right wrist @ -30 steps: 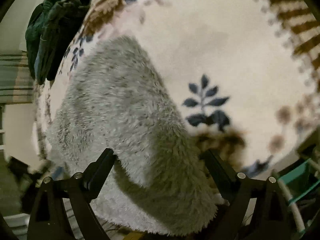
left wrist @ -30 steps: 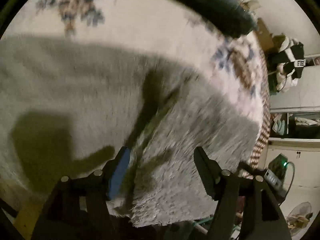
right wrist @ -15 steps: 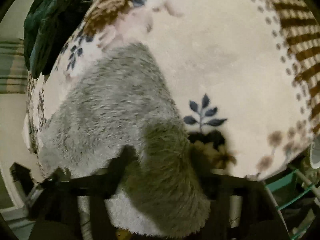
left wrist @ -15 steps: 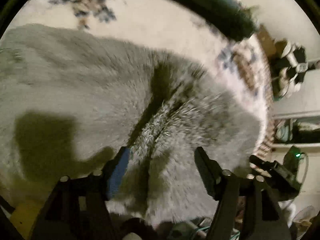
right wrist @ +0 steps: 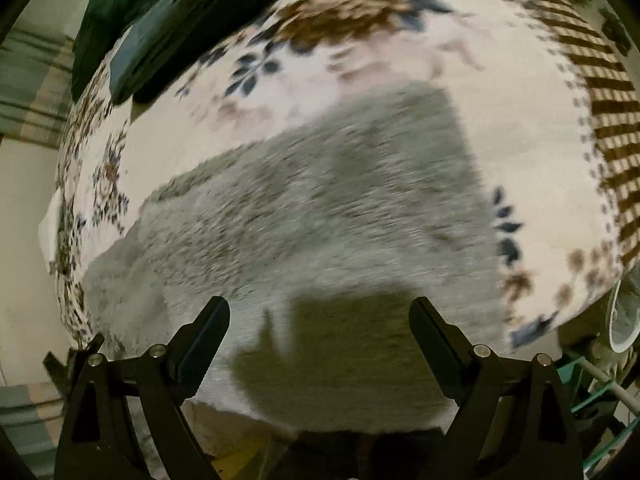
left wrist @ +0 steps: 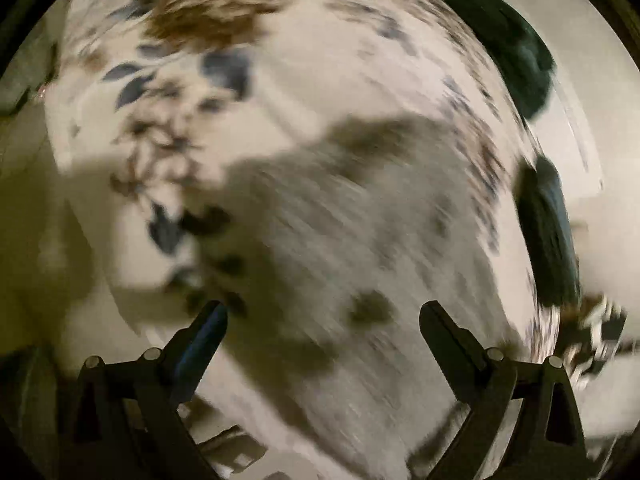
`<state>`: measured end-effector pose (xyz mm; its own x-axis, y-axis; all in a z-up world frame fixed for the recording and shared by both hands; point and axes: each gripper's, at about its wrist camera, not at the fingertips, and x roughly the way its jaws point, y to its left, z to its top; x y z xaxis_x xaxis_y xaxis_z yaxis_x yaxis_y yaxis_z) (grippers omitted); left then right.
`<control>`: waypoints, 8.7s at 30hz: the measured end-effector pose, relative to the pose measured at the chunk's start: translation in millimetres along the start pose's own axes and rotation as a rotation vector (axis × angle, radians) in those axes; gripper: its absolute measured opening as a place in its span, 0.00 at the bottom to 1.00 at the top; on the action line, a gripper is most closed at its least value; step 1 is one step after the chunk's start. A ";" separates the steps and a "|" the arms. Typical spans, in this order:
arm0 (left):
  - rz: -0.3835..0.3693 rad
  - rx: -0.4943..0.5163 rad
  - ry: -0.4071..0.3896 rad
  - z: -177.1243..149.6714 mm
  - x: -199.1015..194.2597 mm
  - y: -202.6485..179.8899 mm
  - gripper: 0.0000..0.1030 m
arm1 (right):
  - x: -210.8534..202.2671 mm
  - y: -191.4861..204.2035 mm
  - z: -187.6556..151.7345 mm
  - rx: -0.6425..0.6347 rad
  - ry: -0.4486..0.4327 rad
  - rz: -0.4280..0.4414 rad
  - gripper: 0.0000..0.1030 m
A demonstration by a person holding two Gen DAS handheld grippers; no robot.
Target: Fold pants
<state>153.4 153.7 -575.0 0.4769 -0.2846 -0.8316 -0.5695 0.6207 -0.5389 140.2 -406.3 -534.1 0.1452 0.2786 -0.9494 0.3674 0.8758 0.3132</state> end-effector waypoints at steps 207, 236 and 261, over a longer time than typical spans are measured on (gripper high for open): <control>0.189 1.442 0.587 -329.8 170.1 -441.2 0.93 | 23.1 -200.0 -75.1 0.680 -0.076 0.454 0.11; 0.047 1.005 0.446 -222.0 87.0 -371.3 0.93 | -53.7 -188.2 -0.1 0.420 -0.155 0.240 0.59; 0.190 0.714 0.427 -201.7 57.8 -259.1 0.92 | -14.1 -183.6 -31.0 0.262 0.025 -0.033 0.87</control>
<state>193.4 -171.0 -510.4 0.0413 -0.2912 -0.9558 0.0133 0.9567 -0.2909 42.2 -558.8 -579.0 0.1074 0.2639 -0.9585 0.5975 0.7535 0.2744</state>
